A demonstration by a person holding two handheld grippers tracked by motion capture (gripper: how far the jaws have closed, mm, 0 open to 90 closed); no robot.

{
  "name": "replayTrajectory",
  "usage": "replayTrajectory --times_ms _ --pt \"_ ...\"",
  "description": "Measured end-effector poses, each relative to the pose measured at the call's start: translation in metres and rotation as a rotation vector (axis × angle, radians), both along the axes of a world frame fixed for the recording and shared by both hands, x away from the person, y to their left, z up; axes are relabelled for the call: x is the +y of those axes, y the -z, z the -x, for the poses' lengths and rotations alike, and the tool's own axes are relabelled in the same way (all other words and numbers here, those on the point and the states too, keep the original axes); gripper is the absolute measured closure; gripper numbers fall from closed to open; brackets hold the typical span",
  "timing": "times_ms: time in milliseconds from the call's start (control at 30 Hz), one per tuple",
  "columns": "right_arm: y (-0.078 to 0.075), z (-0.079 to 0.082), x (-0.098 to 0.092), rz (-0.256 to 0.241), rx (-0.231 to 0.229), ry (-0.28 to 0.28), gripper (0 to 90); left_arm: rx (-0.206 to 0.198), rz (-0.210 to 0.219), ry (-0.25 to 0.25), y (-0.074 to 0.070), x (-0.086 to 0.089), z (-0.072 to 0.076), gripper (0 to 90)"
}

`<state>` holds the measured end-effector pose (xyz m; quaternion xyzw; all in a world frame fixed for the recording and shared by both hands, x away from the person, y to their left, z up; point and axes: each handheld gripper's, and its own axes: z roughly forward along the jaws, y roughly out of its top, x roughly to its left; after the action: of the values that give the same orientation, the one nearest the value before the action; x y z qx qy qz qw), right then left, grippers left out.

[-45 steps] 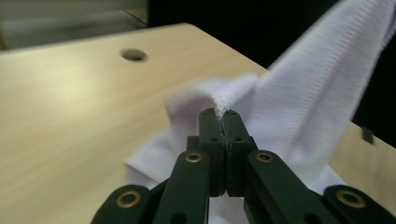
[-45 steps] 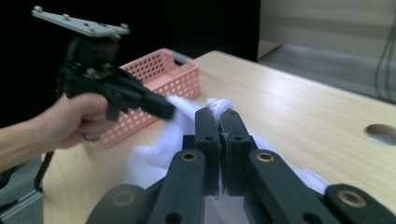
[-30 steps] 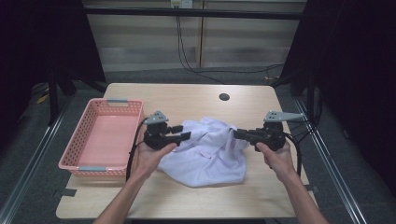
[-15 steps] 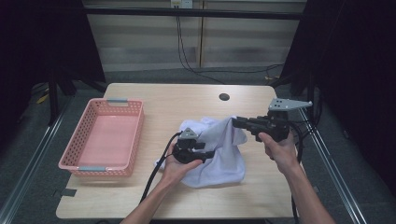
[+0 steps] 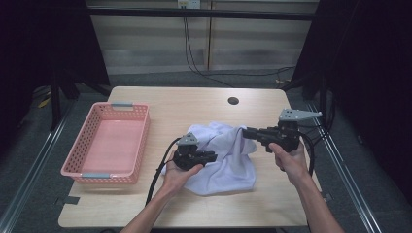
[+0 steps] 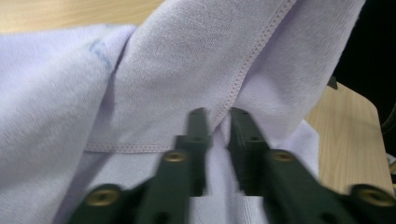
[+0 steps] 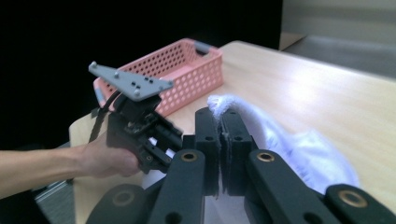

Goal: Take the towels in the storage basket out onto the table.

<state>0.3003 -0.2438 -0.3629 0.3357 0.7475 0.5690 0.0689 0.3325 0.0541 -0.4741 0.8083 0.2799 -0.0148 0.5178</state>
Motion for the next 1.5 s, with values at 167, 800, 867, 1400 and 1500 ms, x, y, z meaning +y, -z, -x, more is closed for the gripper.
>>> replayTrajectory --times_ms 167,800,867,1400,1500 --pt "0.039 -0.002 0.004 0.033 0.091 0.001 87.9 0.015 -0.023 -0.031 0.009 0.001 0.000 51.8" --pt "0.048 0.002 0.004 0.087 0.043 0.116 51.2 0.067 -0.223 0.045 0.025 0.024 0.031 79.6" --pt "0.055 0.000 0.016 0.097 0.065 0.080 52.9 0.088 -0.225 0.067 0.024 0.030 0.037 79.3" --pt "0.100 -0.016 0.026 0.167 0.176 0.051 59.2 0.010 -0.144 0.096 0.017 0.002 0.011 51.6" --pt "0.098 -0.015 0.023 0.166 0.172 0.055 58.8 -0.009 -0.161 0.093 0.022 -0.004 0.011 50.0"
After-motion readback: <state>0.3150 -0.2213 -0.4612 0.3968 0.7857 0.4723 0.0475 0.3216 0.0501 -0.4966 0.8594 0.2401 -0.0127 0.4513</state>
